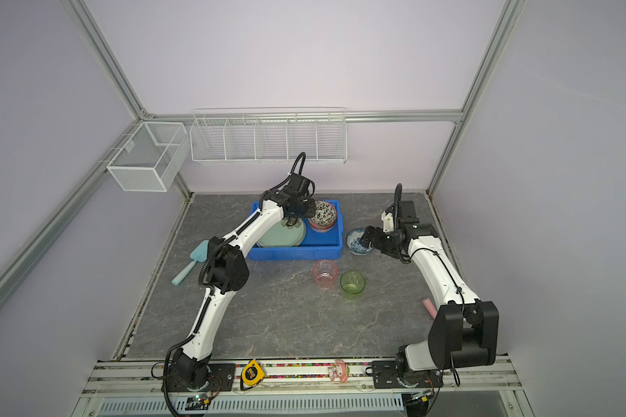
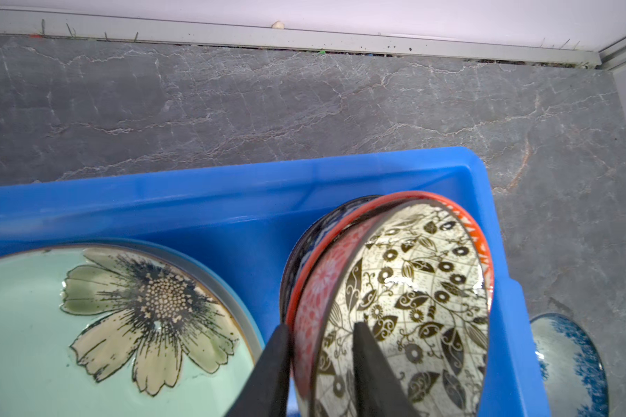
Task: Place the mixed dishes into the plastic bin
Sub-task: 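Lower the leaf bowl into the bin with the left gripper while the right gripper withdraws, then open and raise the left gripper while the right gripper lowers onto the blue floral bowl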
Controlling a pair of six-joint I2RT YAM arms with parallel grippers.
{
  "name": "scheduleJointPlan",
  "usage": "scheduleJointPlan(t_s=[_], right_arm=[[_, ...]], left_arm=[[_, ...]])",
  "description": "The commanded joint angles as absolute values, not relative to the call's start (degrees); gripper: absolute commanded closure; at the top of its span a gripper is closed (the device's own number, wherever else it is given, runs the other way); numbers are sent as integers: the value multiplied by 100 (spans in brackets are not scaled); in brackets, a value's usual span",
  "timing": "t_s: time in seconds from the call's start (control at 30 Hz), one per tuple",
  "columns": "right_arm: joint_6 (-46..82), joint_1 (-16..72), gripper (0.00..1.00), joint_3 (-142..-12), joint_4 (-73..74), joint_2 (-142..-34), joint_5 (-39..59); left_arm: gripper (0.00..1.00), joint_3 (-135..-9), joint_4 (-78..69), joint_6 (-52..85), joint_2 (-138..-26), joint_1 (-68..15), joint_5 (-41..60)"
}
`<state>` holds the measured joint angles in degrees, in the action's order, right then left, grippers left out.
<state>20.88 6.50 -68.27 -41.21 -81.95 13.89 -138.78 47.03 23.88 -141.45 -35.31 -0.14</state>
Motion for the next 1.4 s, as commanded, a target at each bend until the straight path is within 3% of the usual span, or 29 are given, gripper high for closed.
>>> scheduleJointPlan(t_s=[0.0,0.27,0.8,0.97,1.17,1.37], right_arm=[[2262,763,8,-6637,-3821,-8127,1139],[2173,765,8,-6687,-3894,-8145,1083],[2257,686,7,-6838,-4064,-8301,1072],[2526,653,1,-6886,-4138,-8457,957],[2878,655,12,-6800,-4150,-8663,595],[3068,686,12,-6841,-3902,-8727,449]], left_arm=[[62,-14098,4720,2390,-14229,-3538,70],[36,-14087,4771,2387,-14085,-3533,19],[8,-13769,4794,2364,-13443,-3577,-2],[5,-13486,4759,2288,-13044,-3603,-37],[1,-12069,4076,2277,-11956,-3647,-115],[2,-10735,3444,2320,-10924,-3647,-247]])
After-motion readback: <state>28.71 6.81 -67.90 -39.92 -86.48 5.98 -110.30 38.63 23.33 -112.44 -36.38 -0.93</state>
